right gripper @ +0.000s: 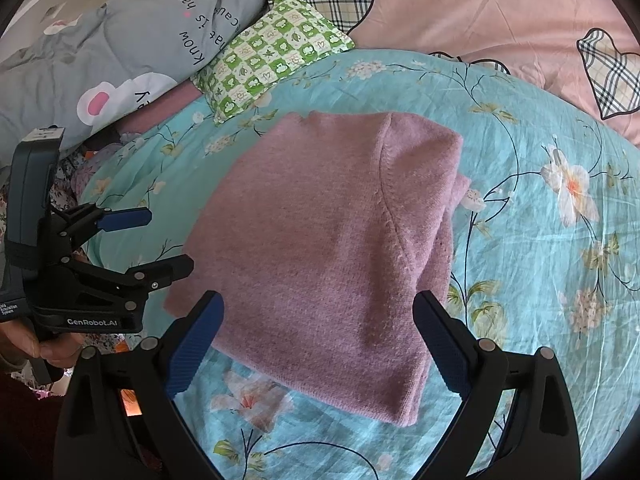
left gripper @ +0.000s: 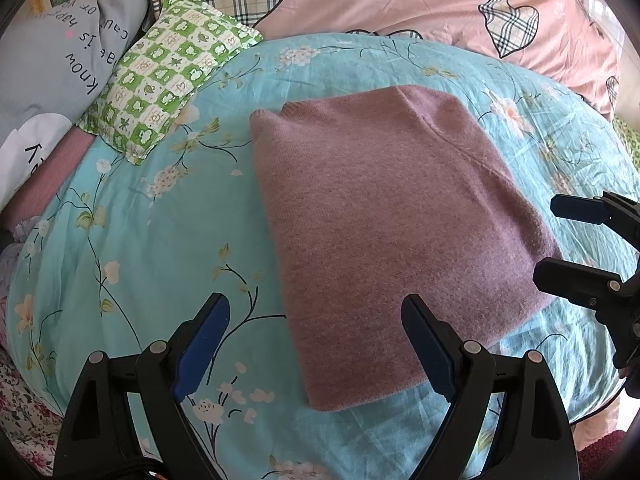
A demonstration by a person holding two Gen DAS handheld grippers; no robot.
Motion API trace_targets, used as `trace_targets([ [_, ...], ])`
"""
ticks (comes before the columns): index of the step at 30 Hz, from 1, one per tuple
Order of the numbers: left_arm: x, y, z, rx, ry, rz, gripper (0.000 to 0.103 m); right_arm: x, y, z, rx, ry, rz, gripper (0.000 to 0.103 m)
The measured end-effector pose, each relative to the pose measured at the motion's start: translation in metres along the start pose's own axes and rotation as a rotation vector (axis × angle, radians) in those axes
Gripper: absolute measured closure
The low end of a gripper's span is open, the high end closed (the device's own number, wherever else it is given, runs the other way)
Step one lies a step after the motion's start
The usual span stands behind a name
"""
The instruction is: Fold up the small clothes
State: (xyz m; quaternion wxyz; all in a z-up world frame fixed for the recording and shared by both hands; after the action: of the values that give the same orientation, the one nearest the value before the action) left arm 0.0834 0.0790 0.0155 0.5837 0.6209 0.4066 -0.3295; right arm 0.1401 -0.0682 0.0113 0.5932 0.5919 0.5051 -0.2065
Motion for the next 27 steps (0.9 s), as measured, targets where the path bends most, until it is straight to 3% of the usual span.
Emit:
trace_targets([
  [27,0.0010,-0.0013,-0.0031,0.001,-0.001,0.000,0.015,0.0022,-0.0007,-0.0004,0.015,-0.002,-0.001,0.008],
])
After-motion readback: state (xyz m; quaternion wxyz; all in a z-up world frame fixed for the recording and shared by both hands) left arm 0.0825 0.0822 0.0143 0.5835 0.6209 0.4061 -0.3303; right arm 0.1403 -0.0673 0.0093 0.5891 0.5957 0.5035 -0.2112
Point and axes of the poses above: each gripper's, at about its wrist camera, not at the fingertips, and x roughly the way its jaws point, z to its right, y to its top, the point moved 5 cm from there along x, roughly the way its jaws point
